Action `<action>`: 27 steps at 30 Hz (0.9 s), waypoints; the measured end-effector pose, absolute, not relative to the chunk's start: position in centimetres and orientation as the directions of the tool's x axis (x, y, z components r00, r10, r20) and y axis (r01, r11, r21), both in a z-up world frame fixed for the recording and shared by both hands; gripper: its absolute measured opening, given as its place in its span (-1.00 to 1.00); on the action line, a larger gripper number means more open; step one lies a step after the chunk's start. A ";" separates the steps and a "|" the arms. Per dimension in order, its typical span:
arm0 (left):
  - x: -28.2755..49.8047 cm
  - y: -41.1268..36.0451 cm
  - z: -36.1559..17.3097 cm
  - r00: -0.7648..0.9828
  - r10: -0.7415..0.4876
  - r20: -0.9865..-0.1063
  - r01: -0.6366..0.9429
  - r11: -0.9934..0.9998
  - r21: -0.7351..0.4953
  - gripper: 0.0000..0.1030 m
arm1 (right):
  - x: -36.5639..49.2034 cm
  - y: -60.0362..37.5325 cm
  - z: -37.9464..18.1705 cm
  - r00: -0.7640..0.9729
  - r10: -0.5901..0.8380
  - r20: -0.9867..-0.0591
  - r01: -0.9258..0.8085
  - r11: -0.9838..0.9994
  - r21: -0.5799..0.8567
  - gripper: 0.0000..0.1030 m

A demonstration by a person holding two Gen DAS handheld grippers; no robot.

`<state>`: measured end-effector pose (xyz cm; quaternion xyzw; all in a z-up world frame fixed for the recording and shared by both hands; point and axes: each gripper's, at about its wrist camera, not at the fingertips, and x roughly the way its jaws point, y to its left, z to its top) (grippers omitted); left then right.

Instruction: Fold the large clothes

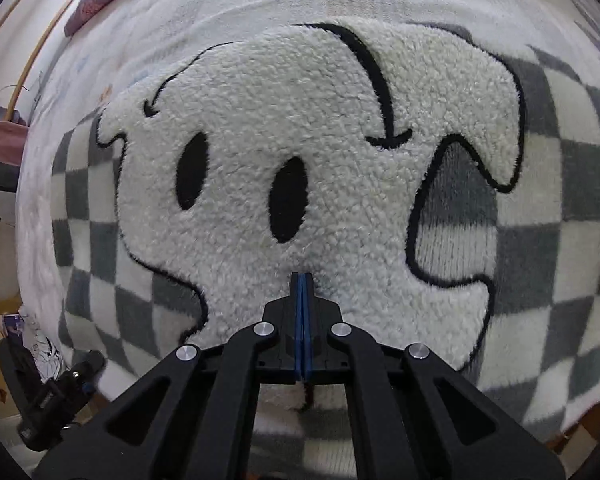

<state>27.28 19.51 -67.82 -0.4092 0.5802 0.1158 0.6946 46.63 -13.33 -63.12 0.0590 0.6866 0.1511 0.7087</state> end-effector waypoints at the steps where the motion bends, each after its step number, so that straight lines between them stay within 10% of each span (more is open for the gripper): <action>1: 27.3 19.6 -67.9 0.302 -0.316 -0.899 -0.632 0.640 -0.437 0.65 | 46.9 -13.4 -63.5 0.007 0.299 -0.954 -0.124 0.947 0.296 -1.00; 16: 26.4 19.3 -68.3 0.319 -0.350 -0.881 -0.628 0.618 -0.473 0.61 | 38.4 -13.6 -65.6 -0.024 0.285 -0.958 -0.121 0.950 0.286 -1.00; 23: 27.6 18.7 -67.8 0.304 -0.401 -0.864 -0.593 0.630 -0.501 -0.35 | 38.6 -13.4 -65.2 0.026 0.346 -0.938 -0.093 0.935 0.343 -0.94; 27: 28.6 18.6 -66.1 0.296 -0.429 -0.854 -0.544 0.659 -0.520 -0.49 | 36.5 -11.9 -62.7 0.093 0.400 -0.912 -0.176 0.908 0.381 -0.73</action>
